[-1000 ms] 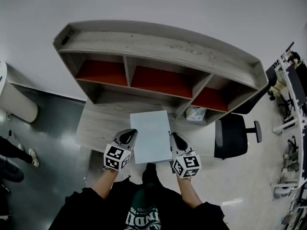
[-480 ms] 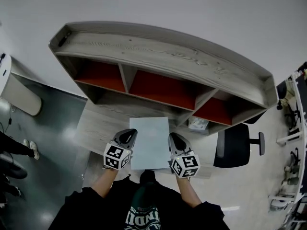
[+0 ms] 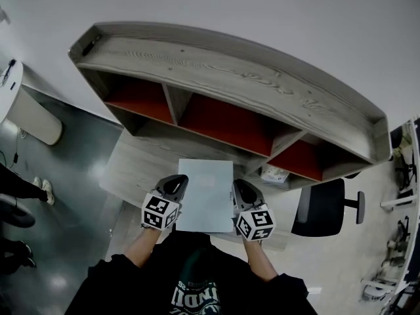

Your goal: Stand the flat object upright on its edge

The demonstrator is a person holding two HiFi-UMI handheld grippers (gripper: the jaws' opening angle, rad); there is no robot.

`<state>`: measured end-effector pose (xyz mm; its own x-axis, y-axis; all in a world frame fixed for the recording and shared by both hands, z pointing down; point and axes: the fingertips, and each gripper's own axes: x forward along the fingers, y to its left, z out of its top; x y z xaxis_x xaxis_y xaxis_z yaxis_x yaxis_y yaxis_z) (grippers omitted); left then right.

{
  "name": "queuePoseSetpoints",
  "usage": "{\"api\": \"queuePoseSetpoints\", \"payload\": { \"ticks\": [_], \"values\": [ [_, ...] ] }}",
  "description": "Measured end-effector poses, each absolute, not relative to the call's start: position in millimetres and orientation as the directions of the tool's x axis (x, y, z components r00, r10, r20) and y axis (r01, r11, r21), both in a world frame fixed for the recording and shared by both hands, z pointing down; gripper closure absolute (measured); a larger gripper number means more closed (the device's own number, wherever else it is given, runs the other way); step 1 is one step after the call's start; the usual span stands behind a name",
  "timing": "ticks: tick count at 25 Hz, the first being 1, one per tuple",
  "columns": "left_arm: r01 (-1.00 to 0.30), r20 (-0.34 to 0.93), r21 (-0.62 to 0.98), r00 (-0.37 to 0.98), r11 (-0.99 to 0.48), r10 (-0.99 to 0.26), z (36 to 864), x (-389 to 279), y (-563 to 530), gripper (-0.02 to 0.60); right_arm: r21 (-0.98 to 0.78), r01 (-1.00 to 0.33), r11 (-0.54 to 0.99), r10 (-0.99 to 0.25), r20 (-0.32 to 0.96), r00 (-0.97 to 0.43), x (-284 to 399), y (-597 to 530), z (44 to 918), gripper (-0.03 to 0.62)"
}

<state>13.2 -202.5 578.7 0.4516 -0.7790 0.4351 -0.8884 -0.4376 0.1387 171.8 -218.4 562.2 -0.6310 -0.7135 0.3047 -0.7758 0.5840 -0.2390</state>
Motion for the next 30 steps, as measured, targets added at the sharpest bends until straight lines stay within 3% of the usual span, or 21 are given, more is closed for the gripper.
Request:
{"api": "queuePoseSetpoints", "payload": {
  "ticks": [13,22,30],
  "values": [
    [-0.881,0.487,0.183,0.467,-0.436,-0.738,603.8,9.8,-207.1,0.555,-0.221,-0.754,0.618,-0.668,0.358,-0.652,173.3,-229.9,583.7,0.551],
    [-0.874,0.523,0.234,0.483,-0.426,-0.703,629.4,3.3,-208.3,0.424,-0.283,-0.740,0.611,-0.611,0.425,-0.667,176.9,-229.4,614.1,0.437],
    [-0.854,0.573,0.337,0.521,-0.397,-0.633,661.7,2.5,-205.5,0.293,-0.341,-0.727,0.596,-0.556,0.479,-0.680,175.6,-224.2,641.2,0.386]
  ]
}}
